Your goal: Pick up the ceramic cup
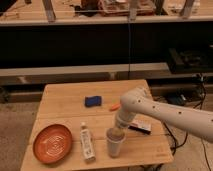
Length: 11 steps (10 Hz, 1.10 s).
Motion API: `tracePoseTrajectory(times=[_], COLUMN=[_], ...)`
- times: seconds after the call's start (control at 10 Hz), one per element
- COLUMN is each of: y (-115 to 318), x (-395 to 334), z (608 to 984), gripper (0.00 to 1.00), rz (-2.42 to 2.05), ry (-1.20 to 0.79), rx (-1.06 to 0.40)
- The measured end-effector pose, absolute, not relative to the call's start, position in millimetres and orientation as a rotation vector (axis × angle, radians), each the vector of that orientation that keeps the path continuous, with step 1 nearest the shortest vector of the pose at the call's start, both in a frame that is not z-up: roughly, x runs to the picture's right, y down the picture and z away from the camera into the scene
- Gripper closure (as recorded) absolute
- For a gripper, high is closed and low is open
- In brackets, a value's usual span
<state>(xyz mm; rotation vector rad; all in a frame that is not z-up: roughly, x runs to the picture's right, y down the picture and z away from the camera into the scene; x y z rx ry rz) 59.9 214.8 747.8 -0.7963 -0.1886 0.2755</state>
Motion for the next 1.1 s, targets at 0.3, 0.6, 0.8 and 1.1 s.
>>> tracePoseTrajectory(times=[0.3,0.6,0.8,1.1], y=[213.9,188.8,169.9,151.7], x=[61.6,61.7,66.3,67.7], z=[747.2,729.4,713.8,704.7], gripper=[1.00,1.00,1.00,1.00], rz=[0.275,0.280,0.293,0.301], ry=[-0.239,-0.223,-0.220,-0.217], rx=[-0.796,-0.769,-0.758,-0.743])
